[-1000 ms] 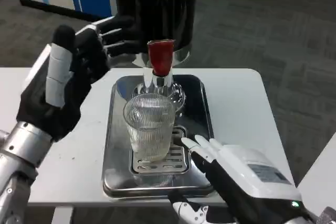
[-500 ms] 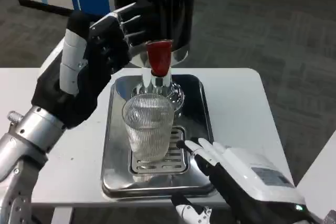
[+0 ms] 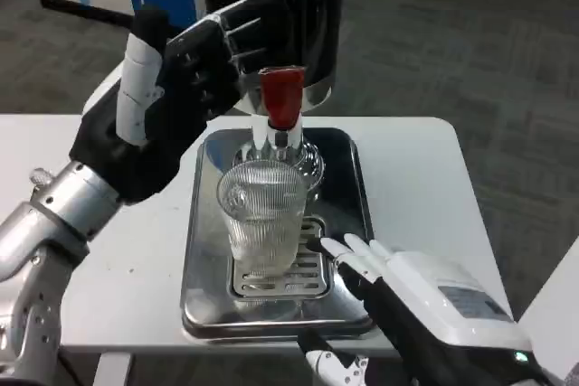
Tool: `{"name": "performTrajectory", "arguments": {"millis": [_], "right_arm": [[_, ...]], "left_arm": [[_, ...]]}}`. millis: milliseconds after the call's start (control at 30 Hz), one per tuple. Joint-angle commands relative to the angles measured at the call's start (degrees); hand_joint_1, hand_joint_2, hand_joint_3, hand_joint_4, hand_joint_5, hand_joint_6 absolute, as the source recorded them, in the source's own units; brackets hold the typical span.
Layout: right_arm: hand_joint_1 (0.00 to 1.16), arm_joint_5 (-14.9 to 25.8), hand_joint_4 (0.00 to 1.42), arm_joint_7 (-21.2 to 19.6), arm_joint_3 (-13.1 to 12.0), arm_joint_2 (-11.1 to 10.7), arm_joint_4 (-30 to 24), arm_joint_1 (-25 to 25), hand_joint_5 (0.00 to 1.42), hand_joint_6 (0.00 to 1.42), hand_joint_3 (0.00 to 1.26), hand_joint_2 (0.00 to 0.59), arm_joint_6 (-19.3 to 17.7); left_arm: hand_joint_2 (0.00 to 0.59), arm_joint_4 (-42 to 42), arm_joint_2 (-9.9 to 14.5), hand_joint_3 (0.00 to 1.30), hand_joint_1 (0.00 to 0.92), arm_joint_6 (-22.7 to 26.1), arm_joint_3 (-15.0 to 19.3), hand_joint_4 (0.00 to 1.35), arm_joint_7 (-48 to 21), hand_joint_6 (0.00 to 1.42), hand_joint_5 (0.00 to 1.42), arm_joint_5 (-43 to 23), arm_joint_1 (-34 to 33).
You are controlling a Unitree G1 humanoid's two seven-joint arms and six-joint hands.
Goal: Grasp the cup under the faucet to collect the drink, then remove the cup.
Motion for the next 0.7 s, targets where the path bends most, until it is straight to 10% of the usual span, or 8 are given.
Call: {"name": "performTrajectory", "arguments": {"millis": [33, 700], "right_arm": [[0.45, 0.50, 0.00, -0.81, -0.24, -0.03, -0.65, 0.31, 0.00, 0.00, 0.07, 0.446, 0.32], [0.45, 1.62, 0.00, -1.18, -1.04, -0.41, 0.20, -0.46, 0.00, 0.00, 0.07, 0.446, 0.73]], "left_arm": [[0.035, 2.51, 0.29, 0.21, 0.000, 0.66, -0.14, 0.16, -2.23, 0.17, 0.24, -0.04, -3.29], [0.041, 9.36, -0.11, 0.20, 0.000, 2.15, -0.45, 0.15, -10.74, 0.16, 0.23, -0.16, -8.34]]}}
